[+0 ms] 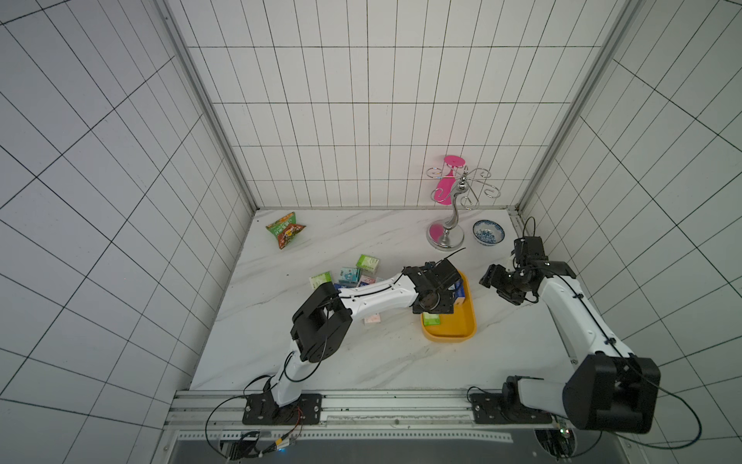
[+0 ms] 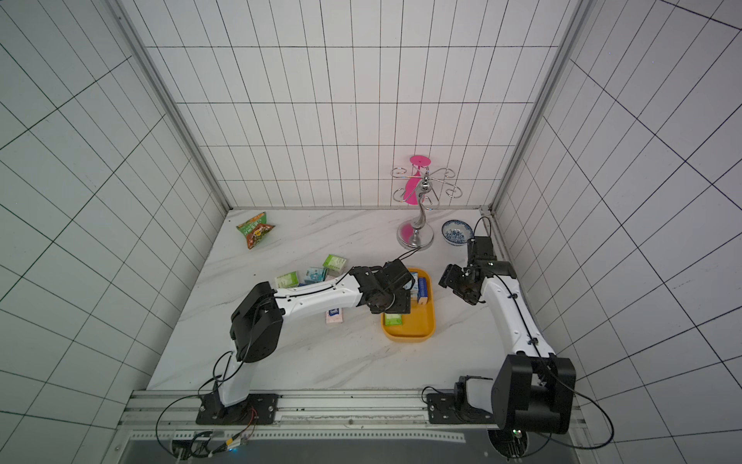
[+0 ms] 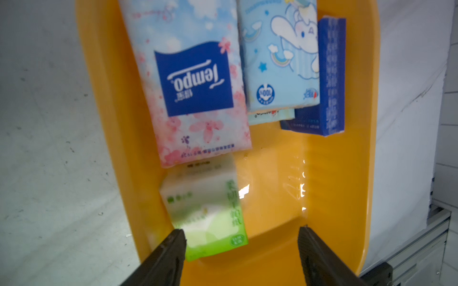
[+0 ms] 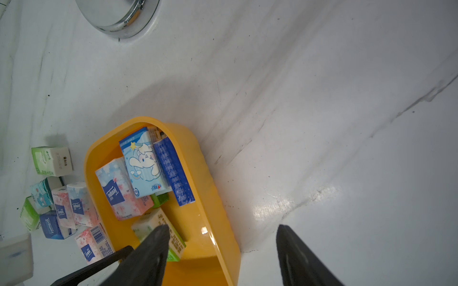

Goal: Put the pocket tissues into the storage box
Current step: Place the pocket tissues in the storage box, then adjust the storage box at the center of the board.

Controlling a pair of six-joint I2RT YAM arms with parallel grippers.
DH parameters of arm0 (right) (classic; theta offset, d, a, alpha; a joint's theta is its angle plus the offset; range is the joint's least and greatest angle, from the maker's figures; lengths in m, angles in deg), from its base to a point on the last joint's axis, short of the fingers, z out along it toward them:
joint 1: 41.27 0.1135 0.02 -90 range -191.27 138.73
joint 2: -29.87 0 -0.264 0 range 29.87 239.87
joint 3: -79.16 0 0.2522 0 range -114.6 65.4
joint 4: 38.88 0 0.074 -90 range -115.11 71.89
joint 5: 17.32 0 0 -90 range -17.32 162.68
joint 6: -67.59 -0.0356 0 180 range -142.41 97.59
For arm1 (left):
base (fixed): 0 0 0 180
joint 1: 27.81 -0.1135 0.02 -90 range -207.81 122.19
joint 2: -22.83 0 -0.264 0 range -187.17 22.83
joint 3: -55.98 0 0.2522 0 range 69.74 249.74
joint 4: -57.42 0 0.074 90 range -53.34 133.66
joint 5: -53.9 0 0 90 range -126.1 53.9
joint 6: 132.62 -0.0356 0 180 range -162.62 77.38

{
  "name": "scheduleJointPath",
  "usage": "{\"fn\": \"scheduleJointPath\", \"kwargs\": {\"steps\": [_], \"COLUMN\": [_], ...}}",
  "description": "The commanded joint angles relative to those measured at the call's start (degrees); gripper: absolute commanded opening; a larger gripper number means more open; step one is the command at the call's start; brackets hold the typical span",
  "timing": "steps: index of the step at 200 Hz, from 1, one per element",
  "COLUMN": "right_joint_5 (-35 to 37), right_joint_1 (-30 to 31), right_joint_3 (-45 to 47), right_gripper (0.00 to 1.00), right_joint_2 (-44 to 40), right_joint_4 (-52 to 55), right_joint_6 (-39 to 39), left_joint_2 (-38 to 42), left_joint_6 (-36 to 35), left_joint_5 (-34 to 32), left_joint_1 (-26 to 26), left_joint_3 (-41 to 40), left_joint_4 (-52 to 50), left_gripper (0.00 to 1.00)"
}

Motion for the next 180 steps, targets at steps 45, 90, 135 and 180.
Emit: {"fn": "scheduleJointPath", "kwargs": {"steps": [45, 90, 135, 180], "right_joint_5": [-6.0, -8.9, -6.6, -7.8], "right_joint_1": [0.8, 6.9, 10.8, 12.0], "right_joint_3": [5.7, 9.8, 10.4, 11.3], "right_gripper": [0.73, 0.73, 0.73, 0.73], "right_joint_2": [0.1, 0.5, 0.5, 1.7], "right_joint_4": [-3.0, -8.8, -10.4, -11.1], "right_joint_6": [-1.1, -4.6, -6.9, -6.7], "left_joint_2": [6.7, 14.8, 24.7, 32.8], "left_joint_6": [-1.2, -3.0, -7.1, -10.5], "left_joint_5": [-3.0, -3.9, -3.3, -3.7], "left_joint_1": [-1.7, -6.9, -15.2, -22.0], "left_joint_3": [-2.8, -8.1, -19.9, -33.8], "left_joint_4": [-2.2, -3.0, -4.2, -3.9], "left_gripper": [0.77, 0.77, 0.77, 0.77]}}
